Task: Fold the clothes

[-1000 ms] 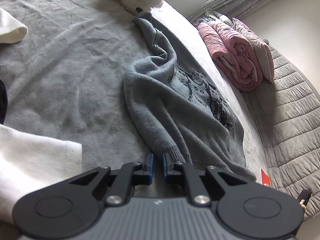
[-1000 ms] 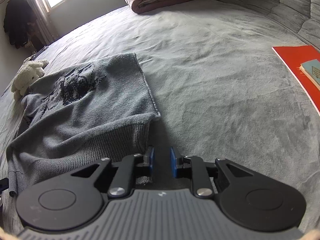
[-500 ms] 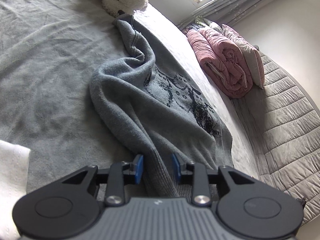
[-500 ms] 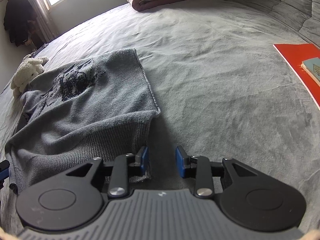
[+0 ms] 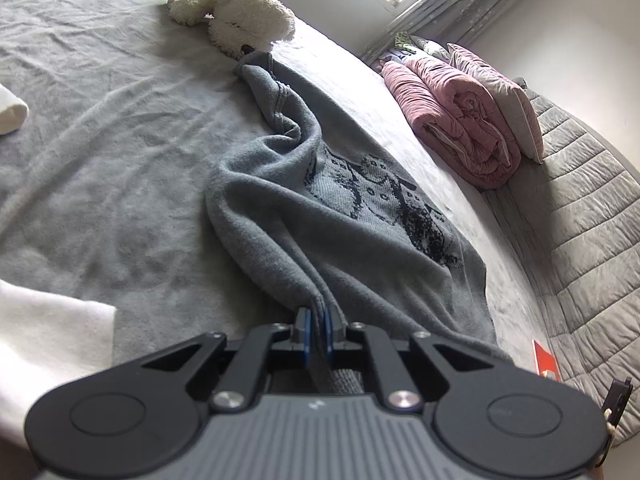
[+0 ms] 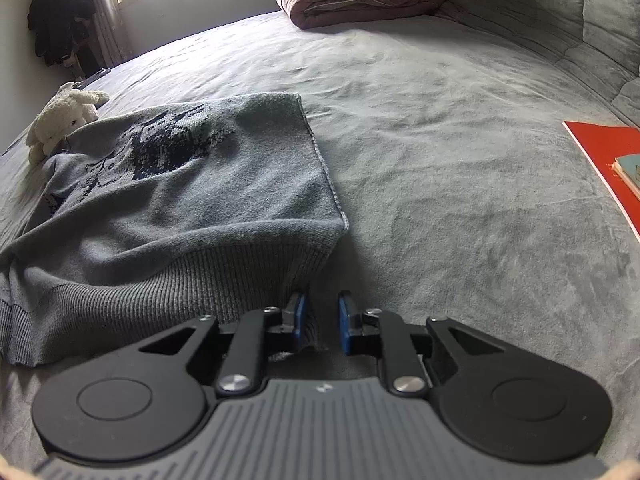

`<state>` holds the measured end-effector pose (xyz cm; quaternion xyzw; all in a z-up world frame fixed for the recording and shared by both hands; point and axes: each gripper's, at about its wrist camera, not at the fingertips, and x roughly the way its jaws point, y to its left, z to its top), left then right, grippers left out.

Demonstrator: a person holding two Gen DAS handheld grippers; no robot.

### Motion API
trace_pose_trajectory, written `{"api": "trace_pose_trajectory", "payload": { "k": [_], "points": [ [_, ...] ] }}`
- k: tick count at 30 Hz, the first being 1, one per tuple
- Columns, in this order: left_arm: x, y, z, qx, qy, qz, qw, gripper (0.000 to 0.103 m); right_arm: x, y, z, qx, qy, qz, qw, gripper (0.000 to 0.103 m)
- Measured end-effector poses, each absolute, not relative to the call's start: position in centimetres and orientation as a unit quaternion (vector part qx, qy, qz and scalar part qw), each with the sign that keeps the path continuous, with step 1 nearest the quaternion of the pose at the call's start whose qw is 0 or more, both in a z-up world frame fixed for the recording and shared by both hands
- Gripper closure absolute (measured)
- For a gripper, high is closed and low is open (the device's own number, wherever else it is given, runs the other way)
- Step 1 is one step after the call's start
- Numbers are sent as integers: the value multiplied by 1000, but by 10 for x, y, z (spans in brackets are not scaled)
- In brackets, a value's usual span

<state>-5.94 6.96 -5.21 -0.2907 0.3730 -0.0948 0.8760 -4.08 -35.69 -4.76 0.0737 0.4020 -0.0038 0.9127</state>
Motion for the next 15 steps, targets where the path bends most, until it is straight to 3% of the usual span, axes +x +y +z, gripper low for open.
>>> {"api": "trace_pose_trajectory", "payload": {
  "k": [2, 4, 8, 13, 15],
  "points": [
    [-68, 76, -46, -275, 374, -85, 882, 97, -40, -352, -47, 65, 402, 3, 913, 100],
    [-74, 81, -41, -249, 381, -74, 887, 97, -41, -349, -44, 56, 400, -4, 915, 103],
    [-81, 84, -36, -190, 396, -62, 896, 97, -44, -344, -37, 27, 406, -30, 913, 103],
    [-81, 94, -39, -199, 419, -84, 882, 95, -46, -350, -37, 30, 414, -34, 909, 103],
    [-81, 97, -37, -199, 419, -90, 881, 86, -45, -355, -37, 53, 409, -27, 910, 96]
  ]
}}
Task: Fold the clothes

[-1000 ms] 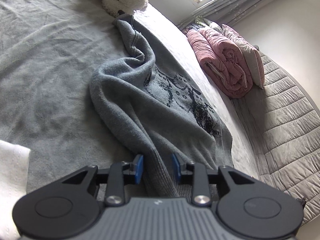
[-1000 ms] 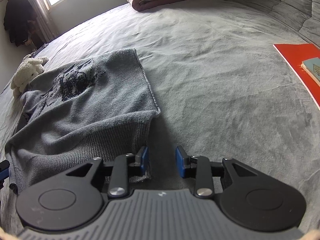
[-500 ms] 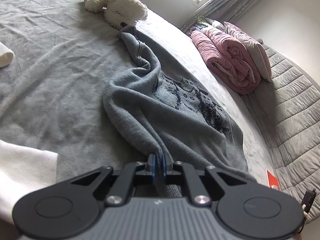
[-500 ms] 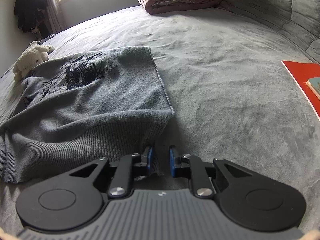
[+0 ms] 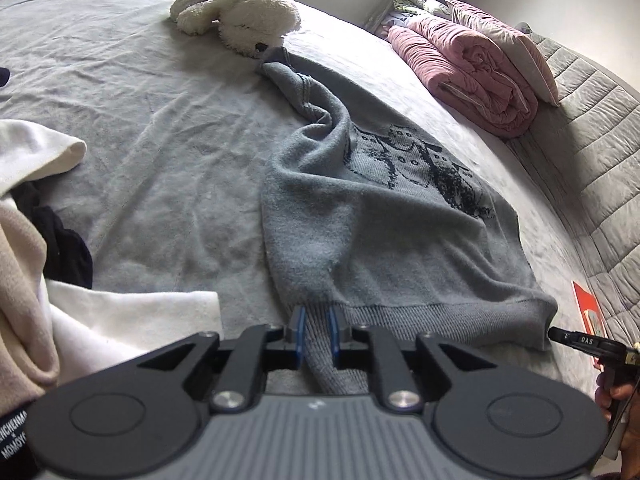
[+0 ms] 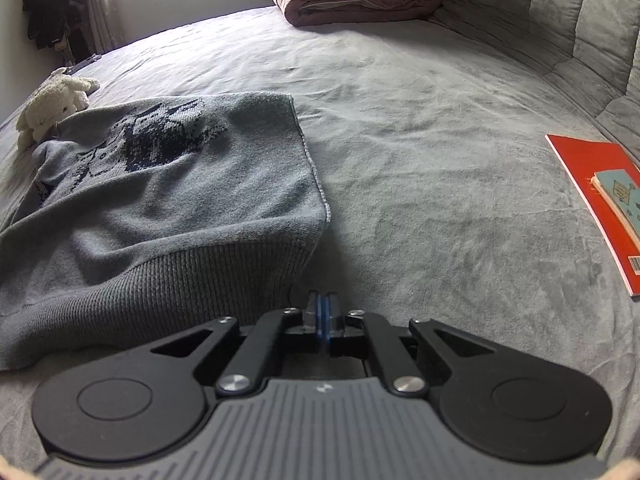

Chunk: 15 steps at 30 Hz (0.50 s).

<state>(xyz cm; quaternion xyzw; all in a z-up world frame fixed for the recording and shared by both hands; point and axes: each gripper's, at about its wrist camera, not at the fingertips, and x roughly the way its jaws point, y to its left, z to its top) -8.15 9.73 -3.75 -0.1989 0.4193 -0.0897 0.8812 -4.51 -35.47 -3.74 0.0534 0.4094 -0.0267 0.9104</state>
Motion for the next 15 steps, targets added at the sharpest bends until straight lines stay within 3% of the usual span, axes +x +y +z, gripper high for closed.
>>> {"api": "trace_pose_trajectory", "payload": {
  "k": [2, 3, 5, 6, 15],
  "points": [
    [-83, 99, -35, -200, 414, -88, 884, 73, -44, -358, -36, 69, 405, -19, 911, 88],
    [-82, 101, -37, -204, 418, -86, 881, 73, -44, -359, -35, 75, 403, -15, 912, 86],
    [-81, 104, -40, -212, 426, -81, 876, 73, -45, -361, -32, 86, 398, -11, 913, 67],
    [-80, 105, -42, -217, 429, -79, 873, 73, -46, -362, -31, 91, 396, -9, 914, 64],
    [-78, 103, -51, -237, 447, -86, 858, 76, -45, -360, -40, 110, 417, 17, 902, 64]
  ]
}}
